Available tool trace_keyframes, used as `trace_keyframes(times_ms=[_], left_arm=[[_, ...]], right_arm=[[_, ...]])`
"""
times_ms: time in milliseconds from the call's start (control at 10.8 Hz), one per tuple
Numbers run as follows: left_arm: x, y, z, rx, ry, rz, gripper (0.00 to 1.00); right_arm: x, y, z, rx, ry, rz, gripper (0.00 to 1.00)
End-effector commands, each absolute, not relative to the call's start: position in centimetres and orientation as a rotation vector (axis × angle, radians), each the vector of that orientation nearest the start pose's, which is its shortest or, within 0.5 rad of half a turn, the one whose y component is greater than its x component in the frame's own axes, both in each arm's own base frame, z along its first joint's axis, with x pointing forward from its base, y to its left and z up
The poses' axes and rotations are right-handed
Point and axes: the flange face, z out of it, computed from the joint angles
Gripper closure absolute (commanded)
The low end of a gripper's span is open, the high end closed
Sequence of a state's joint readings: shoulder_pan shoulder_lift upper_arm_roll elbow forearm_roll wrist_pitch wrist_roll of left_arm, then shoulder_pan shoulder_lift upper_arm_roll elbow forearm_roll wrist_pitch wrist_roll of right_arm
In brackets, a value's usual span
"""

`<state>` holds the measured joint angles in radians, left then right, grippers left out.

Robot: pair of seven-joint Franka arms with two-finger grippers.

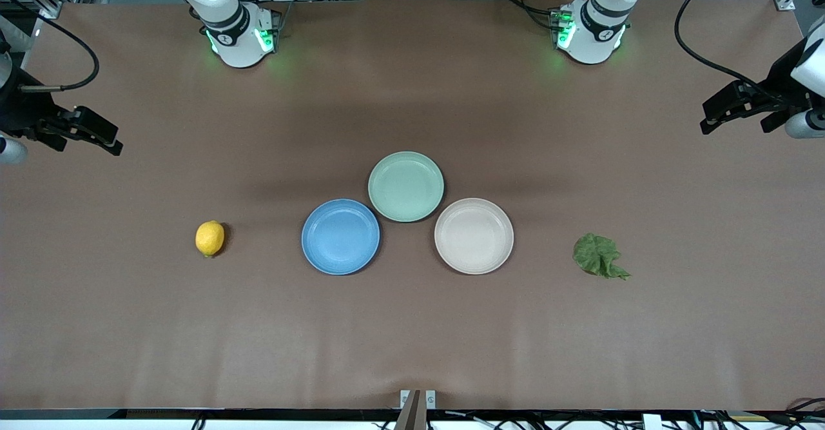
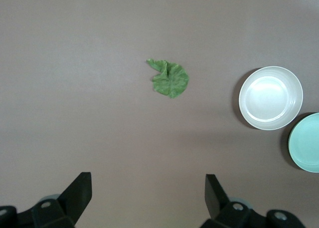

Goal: Pick lemon and lettuce from blue and beige plates

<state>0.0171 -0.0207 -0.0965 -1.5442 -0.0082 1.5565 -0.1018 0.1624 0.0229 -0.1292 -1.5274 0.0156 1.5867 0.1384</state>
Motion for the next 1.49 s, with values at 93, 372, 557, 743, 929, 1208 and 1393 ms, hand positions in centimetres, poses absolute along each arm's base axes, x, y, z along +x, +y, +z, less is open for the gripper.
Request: trace_keyframes(times_ms=[93, 372, 557, 743, 929, 1208, 1393], left_arm=[[55.1, -4.8, 64.7, -3.158, -0.012, -0.056, 0.0], [55.3, -2.9, 64.7, -3.148, -0.053, -0.057, 0.0], [55.3, -2.2, 64.7, -3.15, -0.043, -0.057, 0.0], [55.4, -2.4, 64.5, -3.15, -0.038, -0.052, 0.0], [55.4, -2.6, 64.5, -3.152, -0.036, -0.052, 0.0], [55.5, -2.9, 64.2, -3.151, -0.024, -0.043, 0.0], [55.5, -3.0, 64.2, -3.155, -0.021, -0.042, 0.0]], right_arm=[[56.7, 1.8, 63.7, -3.138, 0.183, -0.064, 0.0], [56.5, 1.9, 63.8, -3.157, 0.172, -0.057, 0.0], [56.5, 2.1, 63.8, -3.157, 0.168, -0.057, 0.0], [56.5, 2.2, 63.8, -3.179, 0.16, -0.061, 0.0], [56.5, 2.5, 63.8, -3.185, 0.15, -0.062, 0.0], [56.5, 2.3, 63.8, -3.186, 0.145, -0.062, 0.0], [56.6, 2.1, 63.7, -3.187, 0.148, -0.064, 0.0]])
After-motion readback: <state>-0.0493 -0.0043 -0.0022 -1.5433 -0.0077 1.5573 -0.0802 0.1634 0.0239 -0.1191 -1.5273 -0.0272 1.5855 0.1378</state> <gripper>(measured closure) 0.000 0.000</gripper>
